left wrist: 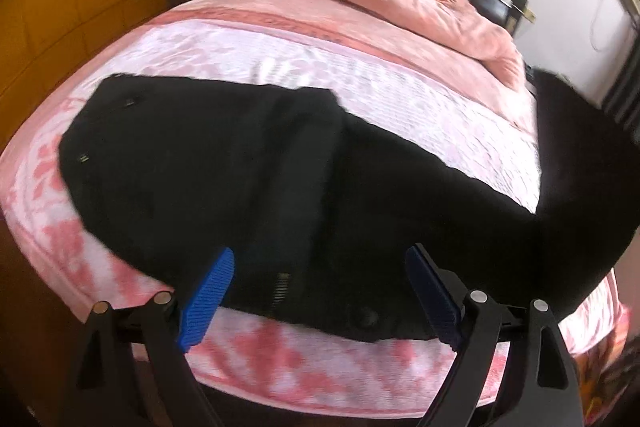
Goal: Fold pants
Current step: 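Fold the lifted leg end over the pants body with the right tool and release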
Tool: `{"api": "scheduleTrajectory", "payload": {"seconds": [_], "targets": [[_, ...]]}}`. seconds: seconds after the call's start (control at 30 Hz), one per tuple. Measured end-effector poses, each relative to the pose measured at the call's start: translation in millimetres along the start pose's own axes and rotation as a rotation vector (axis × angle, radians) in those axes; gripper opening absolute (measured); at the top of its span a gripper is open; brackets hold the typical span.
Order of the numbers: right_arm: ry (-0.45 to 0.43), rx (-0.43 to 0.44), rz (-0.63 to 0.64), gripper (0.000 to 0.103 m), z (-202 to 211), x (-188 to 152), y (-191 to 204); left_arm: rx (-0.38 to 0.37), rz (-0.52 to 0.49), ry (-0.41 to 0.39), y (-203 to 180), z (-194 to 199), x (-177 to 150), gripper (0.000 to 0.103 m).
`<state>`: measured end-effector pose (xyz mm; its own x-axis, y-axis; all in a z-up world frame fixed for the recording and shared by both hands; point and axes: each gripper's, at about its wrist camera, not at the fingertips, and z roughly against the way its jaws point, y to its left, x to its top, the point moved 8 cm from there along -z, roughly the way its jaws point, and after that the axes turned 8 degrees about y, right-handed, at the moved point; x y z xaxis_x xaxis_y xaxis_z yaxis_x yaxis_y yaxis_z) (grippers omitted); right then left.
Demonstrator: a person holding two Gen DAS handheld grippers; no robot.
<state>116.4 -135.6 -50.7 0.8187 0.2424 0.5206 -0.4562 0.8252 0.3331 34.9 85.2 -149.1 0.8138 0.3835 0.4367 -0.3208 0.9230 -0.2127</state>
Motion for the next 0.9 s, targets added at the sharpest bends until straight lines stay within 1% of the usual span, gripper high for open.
{"api": "scheduleTrajectory", "payload": {"seconds": [0.1,0.2,0.37,0.47,0.5,0.57,0.6,0.63,0.7,0.73,0.77,0.8,0.87,0.9], "targets": [[0.074,0.011,0.042,0.015,-38,-5,22,0.008,0.039,0.000,20,0,2,0.090],[0.152,-0.010,0.075,0.015,-75,-16,36,0.017,0.072,0.007,39,-3,1,0.090],[0.262,-0.031,0.104,0.016,-119,-43,45,0.016,0.097,0.017,52,-8,-1,0.090],[0.321,-0.030,0.126,0.020,-140,-59,46,0.005,0.109,0.025,55,-12,0,0.090],[0.330,-0.019,0.125,0.025,-145,-62,47,0.001,0.111,0.027,55,-12,-1,0.090],[0.342,0.025,0.118,0.036,-149,-67,50,-0.008,0.112,0.033,55,-15,-1,0.090],[0.348,0.073,0.106,0.048,-147,-70,53,-0.010,0.111,0.035,55,-16,-1,0.090],[0.346,0.106,0.094,0.054,-143,-70,54,-0.011,0.108,0.037,56,-17,-1,0.090],[0.323,0.173,0.065,0.054,-128,-68,57,-0.010,0.106,0.040,57,-18,-1,0.090],[0.308,0.190,0.055,0.056,-121,-67,56,-0.012,0.110,0.042,58,-18,-1,0.090],[0.292,0.186,0.043,0.059,-114,-66,54,-0.015,0.115,0.042,58,-18,-1,0.090],[0.271,0.154,0.037,0.063,-106,-66,51,-0.019,0.122,0.042,59,-19,-1,0.090],[0.248,0.079,0.057,0.065,-99,-68,46,-0.029,0.134,0.044,61,-19,0,0.090],[0.242,0.017,0.074,0.065,-99,-71,44,-0.031,0.136,0.046,61,-20,0,0.090]]}}
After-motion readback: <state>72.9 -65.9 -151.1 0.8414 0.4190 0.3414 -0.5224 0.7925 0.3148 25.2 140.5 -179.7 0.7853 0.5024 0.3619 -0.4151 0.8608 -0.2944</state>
